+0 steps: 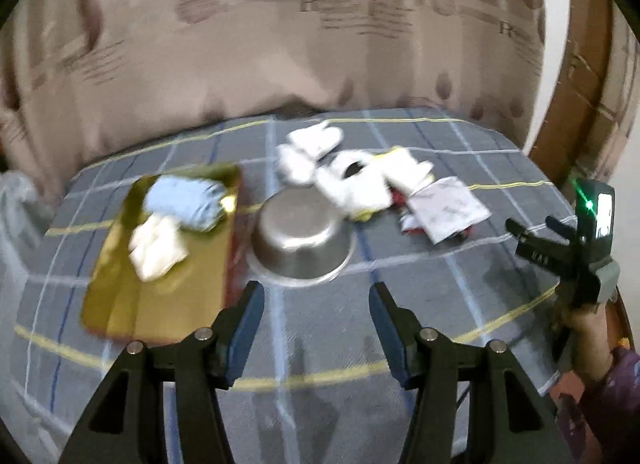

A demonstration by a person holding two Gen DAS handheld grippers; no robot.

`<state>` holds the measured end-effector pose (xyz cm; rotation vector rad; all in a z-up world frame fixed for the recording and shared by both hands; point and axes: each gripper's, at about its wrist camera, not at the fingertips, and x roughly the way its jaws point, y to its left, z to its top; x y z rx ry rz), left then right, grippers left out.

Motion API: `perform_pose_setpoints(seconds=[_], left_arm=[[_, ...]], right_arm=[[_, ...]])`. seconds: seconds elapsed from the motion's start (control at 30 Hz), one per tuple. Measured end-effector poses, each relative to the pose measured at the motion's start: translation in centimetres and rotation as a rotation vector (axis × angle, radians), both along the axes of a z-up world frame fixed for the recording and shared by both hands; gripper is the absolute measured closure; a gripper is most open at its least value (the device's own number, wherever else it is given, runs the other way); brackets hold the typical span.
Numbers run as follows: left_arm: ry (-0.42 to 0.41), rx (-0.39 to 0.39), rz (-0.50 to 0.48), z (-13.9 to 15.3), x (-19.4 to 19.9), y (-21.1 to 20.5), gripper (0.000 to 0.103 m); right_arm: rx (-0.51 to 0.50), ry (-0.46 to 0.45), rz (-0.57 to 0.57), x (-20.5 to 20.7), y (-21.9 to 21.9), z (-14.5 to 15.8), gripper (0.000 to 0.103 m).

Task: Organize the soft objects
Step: 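Grasp the fluffy white slipper with the left gripper, then lift the white slipper toward the tray while the right gripper grasps the plastic wrapper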

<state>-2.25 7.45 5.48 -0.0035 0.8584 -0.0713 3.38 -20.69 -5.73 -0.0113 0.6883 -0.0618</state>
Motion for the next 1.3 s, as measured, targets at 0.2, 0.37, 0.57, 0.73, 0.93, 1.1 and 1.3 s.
perform_pose_setpoints(seconds=[0.2, 0.37, 0.57, 0.73, 0.93, 1.1, 1.3], left_arm=[[0.006, -0.047, -0.173, -0.1, 6.0, -3.5, 0.047], [0.028, -0.047, -0.238, -1.0, 10.6, -5.1, 0.047], [0.098, -0.049, -0.251, -2.9, 15.8, -5.7, 0.047], [0.133, 0.007, -0.240, -4.6, 18.0, -6.0, 0.047], [0.193, 0.046, -0.253, -6.5, 20.5, -5.9, 0.047], [0.215, 0.028, -0.266, -8.6, 21.3, -5.7, 0.063], [0.173, -0.074, -0.263, -6.4, 21.0, -4.4, 0.079]], right_arm=[[0.083, 0.010, -0.003, 0.0, -1.1, -0.4, 0.006], [0.115, 0.023, 0.004, 0.3, -1.3, -0.6, 0.006], [0.143, 0.022, 0.021, 0.3, -1.6, -0.7, 0.006], [0.174, 0.033, 0.033, 0.5, -1.8, -0.8, 0.006], [0.192, 0.044, 0.041, 0.6, -1.9, -1.0, 0.006], [0.197, 0.052, 0.042, 0.7, -1.9, -1.1, 0.006], [0.199, 0.066, 0.040, 0.9, -1.9, -1.2, 0.006]])
